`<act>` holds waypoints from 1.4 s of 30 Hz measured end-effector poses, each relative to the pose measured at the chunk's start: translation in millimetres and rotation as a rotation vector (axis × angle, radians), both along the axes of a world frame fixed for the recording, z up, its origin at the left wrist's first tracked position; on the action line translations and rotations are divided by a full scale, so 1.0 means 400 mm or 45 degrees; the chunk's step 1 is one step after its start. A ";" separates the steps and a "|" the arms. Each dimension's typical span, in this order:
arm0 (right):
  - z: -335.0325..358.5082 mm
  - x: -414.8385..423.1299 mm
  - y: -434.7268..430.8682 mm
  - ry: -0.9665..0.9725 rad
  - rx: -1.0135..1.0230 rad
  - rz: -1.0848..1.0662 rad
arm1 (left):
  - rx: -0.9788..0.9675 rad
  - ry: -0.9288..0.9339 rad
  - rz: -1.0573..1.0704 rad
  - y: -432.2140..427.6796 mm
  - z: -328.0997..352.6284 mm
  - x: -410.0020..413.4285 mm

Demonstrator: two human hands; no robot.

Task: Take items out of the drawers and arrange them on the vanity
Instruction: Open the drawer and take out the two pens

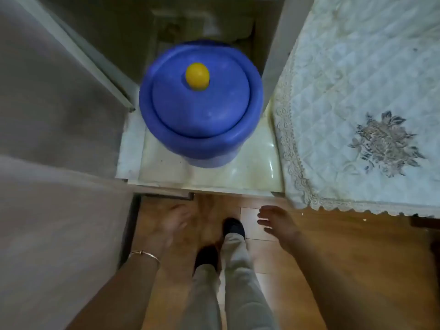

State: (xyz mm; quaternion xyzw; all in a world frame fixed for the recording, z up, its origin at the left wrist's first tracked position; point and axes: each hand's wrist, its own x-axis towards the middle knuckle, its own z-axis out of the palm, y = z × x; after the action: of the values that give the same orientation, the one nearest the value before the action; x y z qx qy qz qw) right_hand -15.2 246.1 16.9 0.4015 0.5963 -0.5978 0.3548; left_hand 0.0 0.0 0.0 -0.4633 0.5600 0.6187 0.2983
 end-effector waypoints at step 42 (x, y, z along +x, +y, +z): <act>0.264 0.319 -0.095 0.743 1.157 1.013 | -0.991 0.957 -1.395 -0.130 0.264 0.255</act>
State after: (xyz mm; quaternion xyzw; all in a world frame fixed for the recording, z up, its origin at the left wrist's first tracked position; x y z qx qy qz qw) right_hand 112.5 208.2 122.5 0.0825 0.9628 -0.1948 0.1680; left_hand 102.1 -51.9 105.7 0.0499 0.9506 0.2568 0.1674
